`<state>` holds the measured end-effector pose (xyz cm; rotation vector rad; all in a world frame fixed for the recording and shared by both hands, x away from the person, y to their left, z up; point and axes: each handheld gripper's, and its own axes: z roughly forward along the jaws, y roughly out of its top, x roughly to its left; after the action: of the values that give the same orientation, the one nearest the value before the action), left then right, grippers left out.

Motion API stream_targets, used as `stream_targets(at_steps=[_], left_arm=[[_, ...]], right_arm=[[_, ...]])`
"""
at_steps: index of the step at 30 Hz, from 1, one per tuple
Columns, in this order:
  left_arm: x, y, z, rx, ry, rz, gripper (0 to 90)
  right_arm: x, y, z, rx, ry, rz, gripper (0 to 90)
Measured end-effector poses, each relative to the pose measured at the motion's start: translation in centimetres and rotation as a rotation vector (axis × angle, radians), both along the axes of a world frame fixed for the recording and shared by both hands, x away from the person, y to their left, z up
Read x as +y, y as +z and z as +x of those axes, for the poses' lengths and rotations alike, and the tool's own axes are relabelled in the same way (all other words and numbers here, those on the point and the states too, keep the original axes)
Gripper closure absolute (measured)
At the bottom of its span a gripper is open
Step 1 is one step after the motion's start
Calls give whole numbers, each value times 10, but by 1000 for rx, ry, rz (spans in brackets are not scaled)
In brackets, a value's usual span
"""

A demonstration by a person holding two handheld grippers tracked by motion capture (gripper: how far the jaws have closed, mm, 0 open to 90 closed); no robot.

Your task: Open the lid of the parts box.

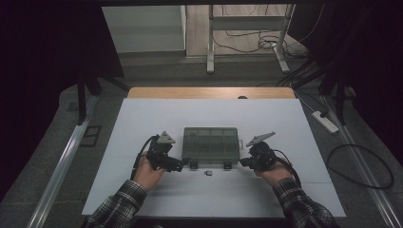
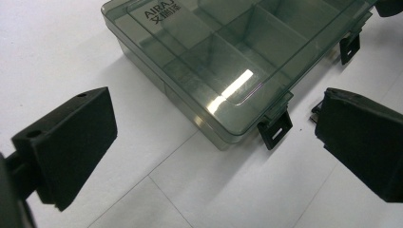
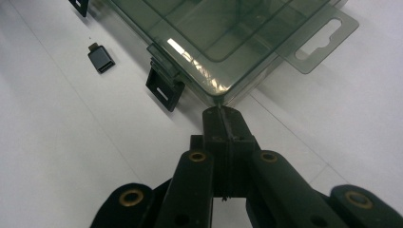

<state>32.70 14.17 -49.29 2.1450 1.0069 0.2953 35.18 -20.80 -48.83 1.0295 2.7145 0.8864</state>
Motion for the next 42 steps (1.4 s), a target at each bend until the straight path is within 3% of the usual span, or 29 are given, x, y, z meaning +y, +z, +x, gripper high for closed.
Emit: stream_targets(at_steps=[9, 15, 24, 35, 42], left_arm=[[1, 0, 0, 2, 5, -2, 1], [1, 0, 0, 2, 7, -3, 2], [2, 1, 0, 4, 6, -3, 2], [3, 1, 1, 12, 10, -7, 3], [4, 3, 1, 41, 20, -27, 9]], right_arm=[[-3, 4, -1, -15, -8, 33, 888], [0, 1, 0, -3, -4, 3, 888], [0, 0, 0, -4, -6, 2, 888], [-1, 8, -1, -54, -14, 47, 888], [-1, 11, -2, -78, -15, 57, 888]])
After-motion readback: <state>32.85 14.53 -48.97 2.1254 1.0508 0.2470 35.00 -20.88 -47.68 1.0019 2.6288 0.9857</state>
